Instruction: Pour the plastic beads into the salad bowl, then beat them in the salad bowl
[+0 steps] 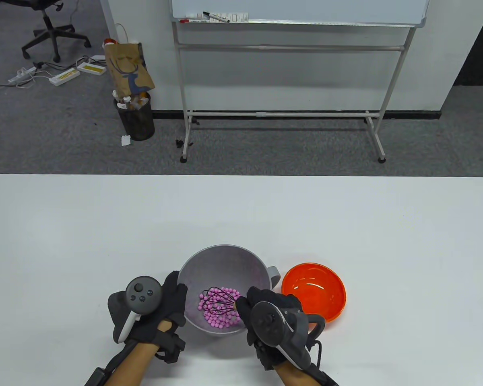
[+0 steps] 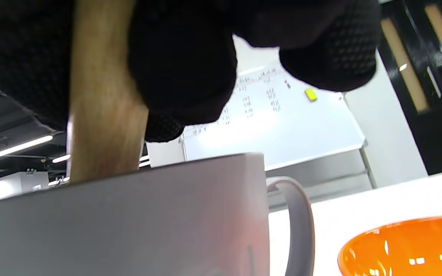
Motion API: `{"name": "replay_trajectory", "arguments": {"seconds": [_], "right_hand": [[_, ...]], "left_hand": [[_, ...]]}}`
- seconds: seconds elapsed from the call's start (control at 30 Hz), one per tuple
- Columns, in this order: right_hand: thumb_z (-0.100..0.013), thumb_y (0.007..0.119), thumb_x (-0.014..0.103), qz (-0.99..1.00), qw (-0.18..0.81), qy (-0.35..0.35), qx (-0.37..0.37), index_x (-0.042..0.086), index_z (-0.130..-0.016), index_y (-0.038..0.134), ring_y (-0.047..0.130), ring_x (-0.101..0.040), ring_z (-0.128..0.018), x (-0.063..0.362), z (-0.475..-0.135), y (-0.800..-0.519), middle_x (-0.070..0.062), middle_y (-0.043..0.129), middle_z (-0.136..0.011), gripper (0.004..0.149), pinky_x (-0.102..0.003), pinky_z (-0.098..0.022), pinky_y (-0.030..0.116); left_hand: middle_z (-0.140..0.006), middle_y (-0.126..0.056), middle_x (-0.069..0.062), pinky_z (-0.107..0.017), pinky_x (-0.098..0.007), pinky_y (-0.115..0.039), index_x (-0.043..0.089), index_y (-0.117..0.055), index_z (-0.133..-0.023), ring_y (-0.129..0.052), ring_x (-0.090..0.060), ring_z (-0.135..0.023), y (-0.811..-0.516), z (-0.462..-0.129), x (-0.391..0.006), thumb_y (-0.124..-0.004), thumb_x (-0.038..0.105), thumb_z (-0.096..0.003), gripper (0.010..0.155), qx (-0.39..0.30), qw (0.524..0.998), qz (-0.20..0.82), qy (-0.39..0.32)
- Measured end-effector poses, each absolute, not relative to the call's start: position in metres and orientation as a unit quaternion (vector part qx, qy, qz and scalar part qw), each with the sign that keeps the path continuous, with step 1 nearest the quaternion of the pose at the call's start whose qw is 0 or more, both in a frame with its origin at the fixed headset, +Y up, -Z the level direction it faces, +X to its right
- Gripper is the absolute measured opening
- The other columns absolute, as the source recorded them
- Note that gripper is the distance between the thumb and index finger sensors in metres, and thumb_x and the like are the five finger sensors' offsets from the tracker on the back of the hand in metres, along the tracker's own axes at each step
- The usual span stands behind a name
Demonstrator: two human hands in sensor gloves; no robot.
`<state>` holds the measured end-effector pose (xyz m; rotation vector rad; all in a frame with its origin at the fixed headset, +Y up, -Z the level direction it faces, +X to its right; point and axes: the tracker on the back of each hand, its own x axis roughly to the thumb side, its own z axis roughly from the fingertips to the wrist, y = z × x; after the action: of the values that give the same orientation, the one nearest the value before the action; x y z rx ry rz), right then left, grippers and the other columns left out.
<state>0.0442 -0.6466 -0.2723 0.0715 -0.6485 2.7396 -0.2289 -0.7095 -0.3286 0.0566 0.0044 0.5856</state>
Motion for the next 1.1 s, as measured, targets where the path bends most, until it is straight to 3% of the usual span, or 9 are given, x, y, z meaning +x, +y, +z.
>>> {"name": "replay_trajectory", "arguments": {"seconds": [0.33, 0.5, 0.6, 0.77, 1.1], "right_hand": [[-0.034, 0.099, 0.053, 0.960, 0.060, -0.275, 0.013, 0.020, -0.060, 0.101, 0.088, -0.019, -0.002, 0.044, -0.264, -0.637, -0.003, 0.104, -0.029, 0.042, -0.039, -0.035, 0.085], [-0.034, 0.100, 0.053, 0.968, 0.046, -0.246, 0.030, 0.019, -0.058, 0.102, 0.087, -0.019, -0.001, 0.041, -0.258, -0.627, -0.004, 0.104, -0.028, 0.041, -0.039, -0.034, 0.085], [-0.033, 0.100, 0.052, 0.973, 0.065, -0.216, 0.043, 0.019, -0.058, 0.102, 0.087, -0.019, 0.000, 0.041, -0.258, -0.624, -0.004, 0.104, -0.027, 0.042, -0.039, -0.033, 0.086], [-0.035, 0.100, 0.052, 0.970, 0.195, -0.142, 0.038, 0.018, -0.058, 0.102, 0.087, -0.019, -0.001, 0.052, -0.268, -0.632, -0.004, 0.103, -0.027, 0.041, -0.039, -0.033, 0.085], [-0.035, 0.098, 0.053, 0.961, 0.129, -0.244, 0.006, 0.020, -0.061, 0.101, 0.088, -0.019, -0.003, 0.049, -0.272, -0.645, -0.003, 0.104, -0.031, 0.043, -0.039, -0.035, 0.085]], "left_hand": [[-0.019, -0.102, 0.013, -0.032, -0.038, -0.092, 0.011, -0.074, -0.093, -0.095, -0.004, 0.000, -0.710, -0.329, -0.229, -0.068, 0.045, -0.0498, 0.056, 0.028, 0.957, 0.289, 0.003], [-0.019, -0.102, 0.013, -0.032, -0.038, -0.092, 0.011, -0.074, -0.093, -0.095, -0.004, 0.000, -0.710, -0.329, -0.229, -0.068, 0.045, -0.0498, 0.056, 0.028, 0.957, 0.288, 0.004], [-0.019, -0.102, 0.014, -0.032, -0.038, -0.092, 0.010, -0.074, -0.093, -0.095, -0.004, 0.000, -0.709, -0.329, -0.229, -0.068, 0.045, -0.0498, 0.056, 0.027, 0.957, 0.287, 0.005], [-0.019, -0.102, 0.013, -0.032, -0.038, -0.092, 0.010, -0.074, -0.093, -0.095, -0.004, 0.000, -0.710, -0.329, -0.229, -0.068, 0.045, -0.0498, 0.056, 0.028, 0.957, 0.288, 0.004], [-0.019, -0.102, 0.013, -0.032, -0.038, -0.092, 0.010, -0.074, -0.093, -0.095, -0.004, 0.000, -0.710, -0.329, -0.229, -0.068, 0.045, -0.0498, 0.056, 0.027, 0.957, 0.287, 0.004]]}}
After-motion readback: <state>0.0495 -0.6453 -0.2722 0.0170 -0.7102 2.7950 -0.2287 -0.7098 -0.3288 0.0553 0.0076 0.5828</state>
